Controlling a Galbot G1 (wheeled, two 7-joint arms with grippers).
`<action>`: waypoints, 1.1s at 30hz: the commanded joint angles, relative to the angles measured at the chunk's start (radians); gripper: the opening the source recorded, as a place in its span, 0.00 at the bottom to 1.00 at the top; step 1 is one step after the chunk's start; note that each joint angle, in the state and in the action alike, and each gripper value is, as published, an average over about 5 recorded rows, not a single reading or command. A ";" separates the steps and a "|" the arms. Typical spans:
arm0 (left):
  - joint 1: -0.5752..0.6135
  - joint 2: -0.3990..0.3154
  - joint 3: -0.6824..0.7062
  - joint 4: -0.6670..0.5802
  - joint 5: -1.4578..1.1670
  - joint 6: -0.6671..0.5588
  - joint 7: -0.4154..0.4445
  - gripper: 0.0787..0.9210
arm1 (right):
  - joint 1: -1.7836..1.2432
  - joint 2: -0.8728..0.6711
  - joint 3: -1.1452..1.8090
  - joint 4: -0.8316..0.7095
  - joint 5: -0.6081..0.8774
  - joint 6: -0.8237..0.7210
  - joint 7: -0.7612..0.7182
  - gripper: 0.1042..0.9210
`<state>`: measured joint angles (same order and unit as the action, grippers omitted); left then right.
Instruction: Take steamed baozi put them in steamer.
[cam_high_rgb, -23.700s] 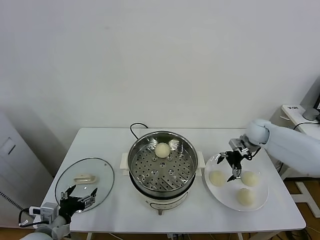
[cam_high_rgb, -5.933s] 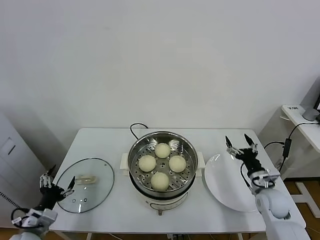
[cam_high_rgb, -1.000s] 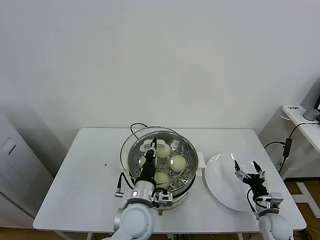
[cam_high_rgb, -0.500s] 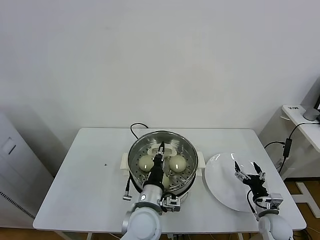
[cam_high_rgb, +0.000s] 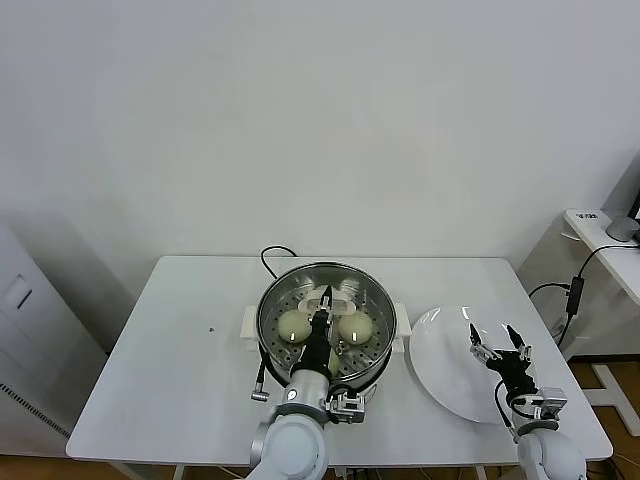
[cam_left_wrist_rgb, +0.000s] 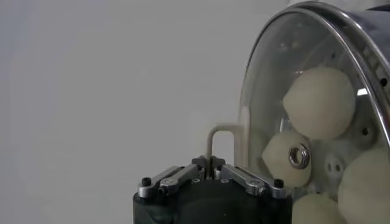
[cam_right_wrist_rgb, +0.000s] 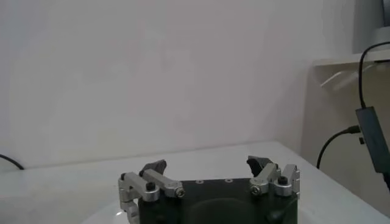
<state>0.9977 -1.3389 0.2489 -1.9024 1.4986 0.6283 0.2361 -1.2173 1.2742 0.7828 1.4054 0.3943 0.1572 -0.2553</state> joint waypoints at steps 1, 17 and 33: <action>0.006 -0.002 0.000 0.012 -0.001 0.007 -0.012 0.03 | 0.000 -0.001 0.006 -0.002 0.001 0.002 -0.003 0.88; 0.121 0.105 -0.085 -0.266 -0.317 -0.066 0.039 0.25 | -0.003 0.003 0.014 -0.008 0.003 0.012 -0.011 0.88; 0.149 0.189 -0.777 -0.375 -2.051 -0.346 -0.080 0.80 | -0.026 0.015 0.014 0.054 -0.046 -0.036 0.008 0.88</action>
<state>1.0994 -1.1777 -0.0574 -2.2054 0.7055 0.3986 0.2854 -1.2350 1.2927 0.7933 1.4301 0.3938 0.1432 -0.2687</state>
